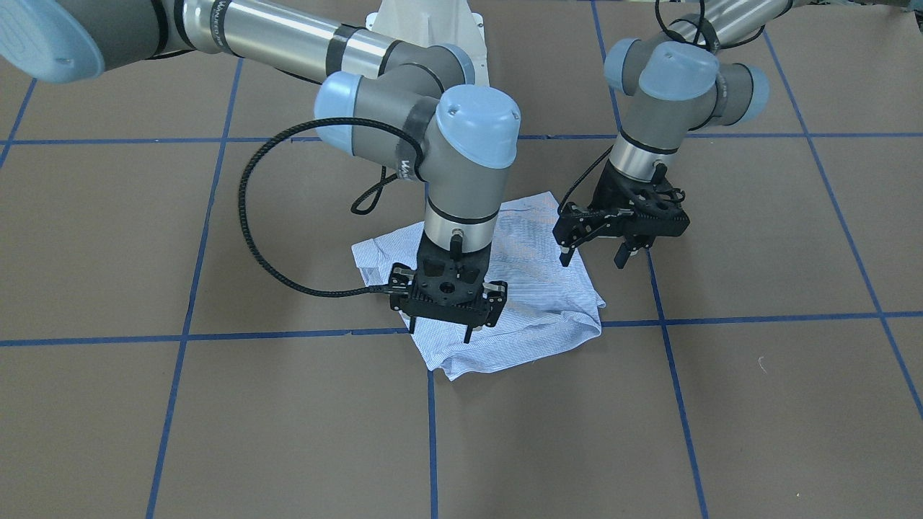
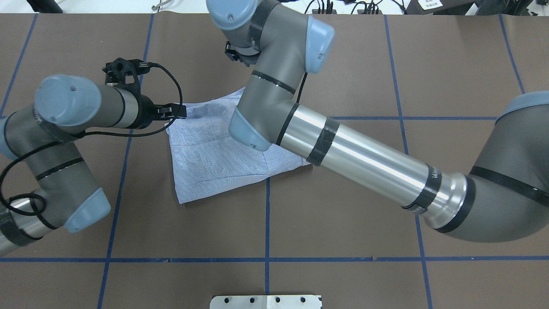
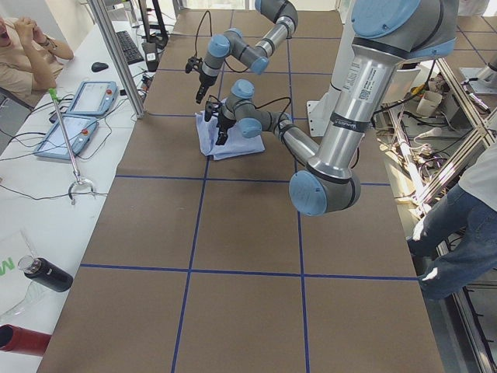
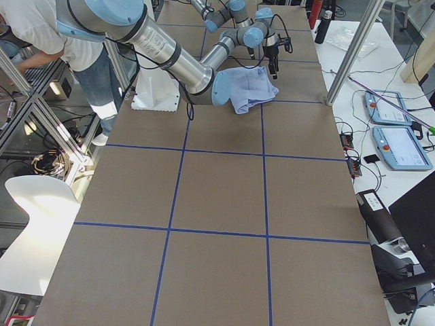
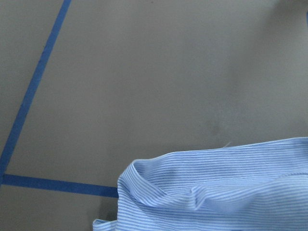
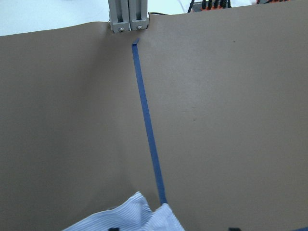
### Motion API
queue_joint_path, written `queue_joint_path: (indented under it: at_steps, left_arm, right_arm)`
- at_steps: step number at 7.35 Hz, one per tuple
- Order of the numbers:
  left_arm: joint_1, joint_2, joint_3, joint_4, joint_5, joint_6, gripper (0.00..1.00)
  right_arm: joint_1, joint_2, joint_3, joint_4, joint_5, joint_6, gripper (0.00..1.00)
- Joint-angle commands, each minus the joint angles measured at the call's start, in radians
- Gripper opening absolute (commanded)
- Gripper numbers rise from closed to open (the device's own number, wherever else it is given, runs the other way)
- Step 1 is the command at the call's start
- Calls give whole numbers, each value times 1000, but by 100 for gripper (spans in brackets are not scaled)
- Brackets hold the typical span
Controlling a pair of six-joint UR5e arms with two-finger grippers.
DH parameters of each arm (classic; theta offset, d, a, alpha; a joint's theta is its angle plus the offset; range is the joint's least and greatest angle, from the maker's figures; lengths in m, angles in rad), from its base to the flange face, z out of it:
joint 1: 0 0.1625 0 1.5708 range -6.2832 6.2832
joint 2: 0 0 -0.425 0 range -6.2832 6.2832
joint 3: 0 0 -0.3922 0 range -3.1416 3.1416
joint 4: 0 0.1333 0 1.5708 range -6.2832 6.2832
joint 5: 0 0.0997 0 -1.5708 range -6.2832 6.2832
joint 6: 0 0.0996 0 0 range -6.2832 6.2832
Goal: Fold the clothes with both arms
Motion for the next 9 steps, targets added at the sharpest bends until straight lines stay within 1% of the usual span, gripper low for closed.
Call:
queue_joint_path:
  at_steps: [1, 2, 3, 4, 5, 6, 7, 8, 9]
  left_arm:
    - [-93, 167, -179, 65, -77, 224, 100]
    - [-167, 249, -207, 66, -118, 358, 100]
    - [-251, 313, -215, 65, -161, 523, 100]
    - [-376, 375, -206, 65, -225, 745, 100]
    - [-507, 430, -192, 68, -301, 937, 100]
    - [-619, 499, -154, 53, -371, 1059, 100]
    - [-723, 538, -135, 51, -397, 1148, 100]
    - [-761, 594, -131, 53, -396, 1135, 100]
    - [-772, 598, -73, 51, -390, 1085, 100]
  right_arm:
    - [115, -265, 333, -81, 117, -248, 100]
    - [201, -438, 493, -83, 201, -389, 100]
    - [280, -593, 610, -81, 258, -553, 100]
    - [377, -734, 681, -78, 332, -733, 100]
    - [480, -862, 710, -68, 414, -893, 100]
    - [569, -951, 714, -67, 467, -1065, 100]
    - [653, -1040, 715, -67, 510, -1190, 100]
    - [733, -1135, 715, -63, 577, -1276, 100]
    - [785, -1227, 717, -23, 601, -1292, 100]
